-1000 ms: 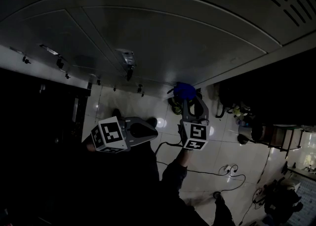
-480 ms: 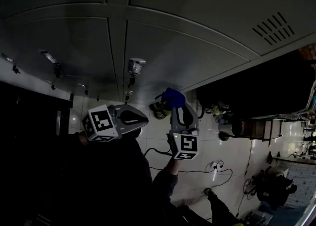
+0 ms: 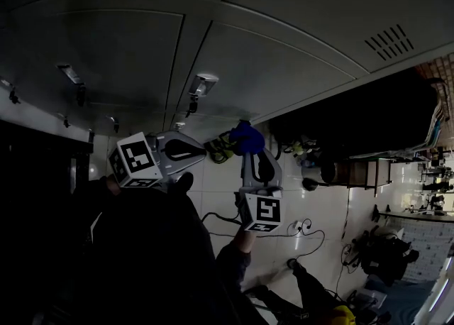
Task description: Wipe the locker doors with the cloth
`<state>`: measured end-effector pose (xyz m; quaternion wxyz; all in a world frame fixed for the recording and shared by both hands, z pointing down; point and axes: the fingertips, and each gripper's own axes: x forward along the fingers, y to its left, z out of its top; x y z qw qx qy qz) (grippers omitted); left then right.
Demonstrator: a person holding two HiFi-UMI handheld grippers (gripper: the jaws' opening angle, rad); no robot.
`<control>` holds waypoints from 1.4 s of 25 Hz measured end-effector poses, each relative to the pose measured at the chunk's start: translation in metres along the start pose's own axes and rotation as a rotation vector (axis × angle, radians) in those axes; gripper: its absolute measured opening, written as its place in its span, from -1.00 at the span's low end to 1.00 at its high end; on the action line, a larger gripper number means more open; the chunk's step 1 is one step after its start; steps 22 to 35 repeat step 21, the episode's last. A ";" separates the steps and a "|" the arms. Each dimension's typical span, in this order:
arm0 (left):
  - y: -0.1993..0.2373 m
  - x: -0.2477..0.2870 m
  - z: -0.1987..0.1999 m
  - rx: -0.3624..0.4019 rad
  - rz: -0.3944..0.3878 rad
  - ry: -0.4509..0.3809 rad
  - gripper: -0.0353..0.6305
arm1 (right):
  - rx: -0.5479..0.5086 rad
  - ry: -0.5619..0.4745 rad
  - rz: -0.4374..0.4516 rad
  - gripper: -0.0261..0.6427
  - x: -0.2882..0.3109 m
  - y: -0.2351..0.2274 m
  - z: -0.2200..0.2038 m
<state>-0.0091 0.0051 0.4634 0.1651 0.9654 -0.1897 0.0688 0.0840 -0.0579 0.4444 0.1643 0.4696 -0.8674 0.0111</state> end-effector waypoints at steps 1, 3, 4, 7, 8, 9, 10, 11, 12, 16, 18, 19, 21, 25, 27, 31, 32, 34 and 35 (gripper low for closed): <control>0.001 -0.002 -0.001 -0.005 0.005 -0.002 -0.89 | 0.002 0.000 0.000 -0.64 -0.001 0.001 0.000; 0.001 -0.004 -0.004 -0.011 0.011 -0.005 -0.89 | 0.008 0.000 0.001 -0.64 -0.004 0.002 -0.001; 0.001 -0.005 -0.005 -0.011 0.011 -0.005 -0.89 | 0.010 0.001 0.002 -0.63 -0.005 0.003 -0.002; 0.000 -0.008 -0.008 -0.011 0.013 -0.002 -0.89 | 0.008 -0.001 0.002 -0.63 -0.010 0.006 -0.001; 0.000 -0.007 -0.009 -0.010 0.015 -0.003 -0.89 | 0.006 -0.003 0.003 -0.64 -0.011 0.006 0.000; 0.000 -0.006 -0.009 -0.011 0.017 -0.003 -0.89 | 0.004 -0.005 0.004 -0.63 -0.012 0.005 0.000; 0.000 -0.005 -0.010 -0.012 0.019 -0.001 -0.89 | 0.003 -0.006 0.004 -0.64 -0.013 0.003 0.000; 0.000 -0.004 -0.010 -0.012 0.021 0.000 -0.89 | 0.002 -0.008 0.004 -0.63 -0.014 0.002 0.000; 0.000 -0.004 -0.009 -0.010 0.023 -0.002 -0.89 | 0.002 -0.010 0.003 -0.63 -0.015 0.002 0.000; -0.004 -0.003 -0.008 0.000 0.026 -0.007 -0.89 | 0.004 -0.025 0.006 -0.63 -0.022 0.002 0.004; -0.006 0.000 -0.009 -0.003 0.025 -0.005 -0.89 | 0.008 -0.036 0.009 -0.63 -0.025 0.001 0.008; -0.006 0.002 -0.009 -0.005 0.025 -0.003 -0.89 | 0.008 -0.041 0.010 -0.63 -0.027 0.000 0.009; -0.006 0.008 -0.009 -0.007 0.029 0.002 -0.89 | 0.007 -0.051 0.013 -0.63 -0.030 -0.003 0.011; -0.006 0.008 -0.009 -0.007 0.029 0.002 -0.89 | 0.007 -0.051 0.013 -0.63 -0.030 -0.003 0.011; -0.006 0.008 -0.009 -0.007 0.029 0.002 -0.89 | 0.007 -0.051 0.013 -0.63 -0.030 -0.003 0.011; -0.006 0.008 -0.009 -0.007 0.029 0.002 -0.89 | 0.007 -0.051 0.013 -0.63 -0.030 -0.003 0.011; -0.006 0.008 -0.009 -0.007 0.029 0.002 -0.89 | 0.007 -0.051 0.013 -0.63 -0.030 -0.003 0.011; -0.006 0.008 -0.009 -0.007 0.029 0.002 -0.89 | 0.007 -0.051 0.013 -0.63 -0.030 -0.003 0.011; -0.006 0.008 -0.009 -0.007 0.029 0.002 -0.89 | 0.007 -0.051 0.013 -0.63 -0.030 -0.003 0.011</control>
